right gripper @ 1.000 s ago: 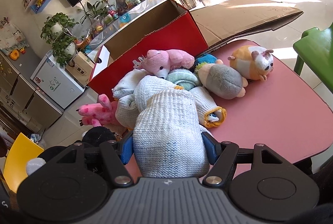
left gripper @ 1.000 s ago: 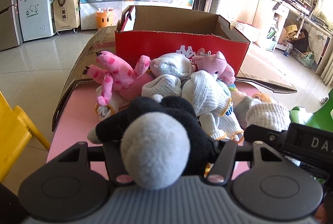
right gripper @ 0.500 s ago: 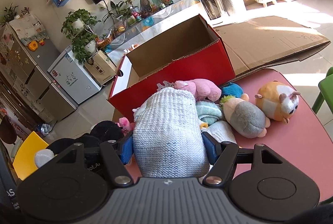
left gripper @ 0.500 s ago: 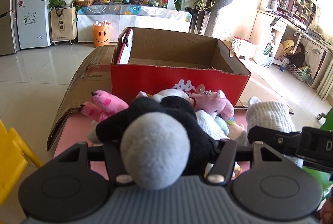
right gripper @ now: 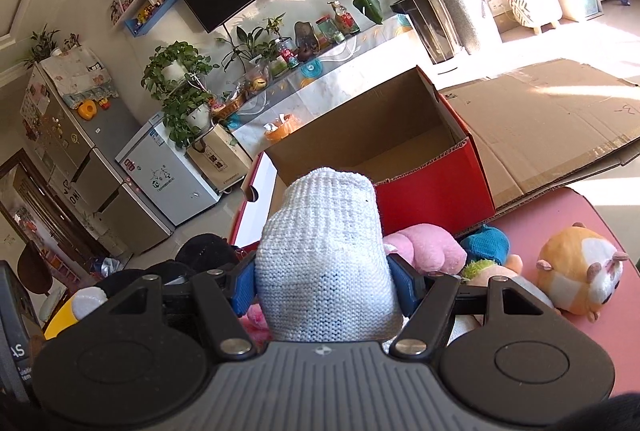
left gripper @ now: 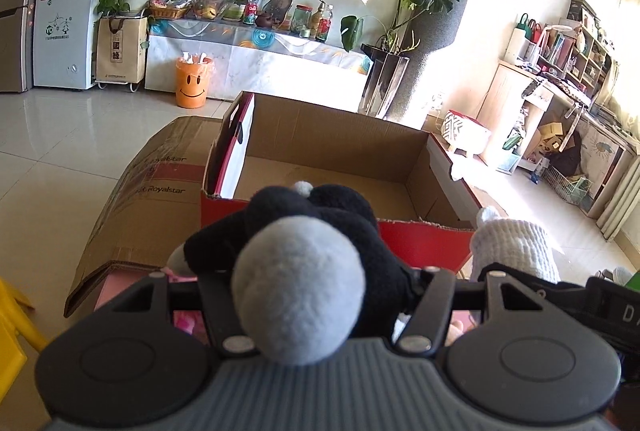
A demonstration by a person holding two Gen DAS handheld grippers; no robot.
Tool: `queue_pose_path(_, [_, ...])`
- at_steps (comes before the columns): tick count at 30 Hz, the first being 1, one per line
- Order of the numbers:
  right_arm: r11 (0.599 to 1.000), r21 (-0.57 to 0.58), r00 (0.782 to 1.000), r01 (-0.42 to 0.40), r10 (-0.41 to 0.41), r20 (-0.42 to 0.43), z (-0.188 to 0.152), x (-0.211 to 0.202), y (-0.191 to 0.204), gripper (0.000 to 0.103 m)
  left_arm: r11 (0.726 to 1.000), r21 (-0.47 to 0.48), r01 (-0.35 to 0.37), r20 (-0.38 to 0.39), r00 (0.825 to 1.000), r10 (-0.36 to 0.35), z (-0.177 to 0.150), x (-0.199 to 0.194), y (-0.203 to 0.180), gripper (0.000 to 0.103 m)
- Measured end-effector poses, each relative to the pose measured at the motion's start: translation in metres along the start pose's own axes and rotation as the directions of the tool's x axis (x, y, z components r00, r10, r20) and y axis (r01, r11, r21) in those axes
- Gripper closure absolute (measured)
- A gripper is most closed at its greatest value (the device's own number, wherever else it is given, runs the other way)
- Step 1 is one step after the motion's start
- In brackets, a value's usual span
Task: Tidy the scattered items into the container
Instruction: 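Carry the plush and mitten over the open red box with both tools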
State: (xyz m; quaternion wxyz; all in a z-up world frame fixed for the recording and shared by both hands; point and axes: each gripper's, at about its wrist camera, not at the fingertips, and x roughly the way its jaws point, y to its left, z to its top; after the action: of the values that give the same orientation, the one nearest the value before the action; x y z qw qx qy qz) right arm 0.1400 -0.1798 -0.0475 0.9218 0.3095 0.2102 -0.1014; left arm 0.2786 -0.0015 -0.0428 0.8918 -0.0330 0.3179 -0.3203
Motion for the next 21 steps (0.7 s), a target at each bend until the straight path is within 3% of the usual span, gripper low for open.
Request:
queue_pose_path(11, [1.000,0.011,0.997,-0.007,0.007,0.072,0.031,0.030,-0.002,0.036,0.993,-0.101,0.065,0.032,0.998,-0.062,0.032,0.030,0.011,0.044])
queue_pose_path(21, [0.999,0.033,0.993,-0.014,0.010,0.118,0.055,0.052,-0.006,0.036,0.986,-0.153,0.065,0.074,0.996,-0.054,0.062,0.061,0.015,0.044])
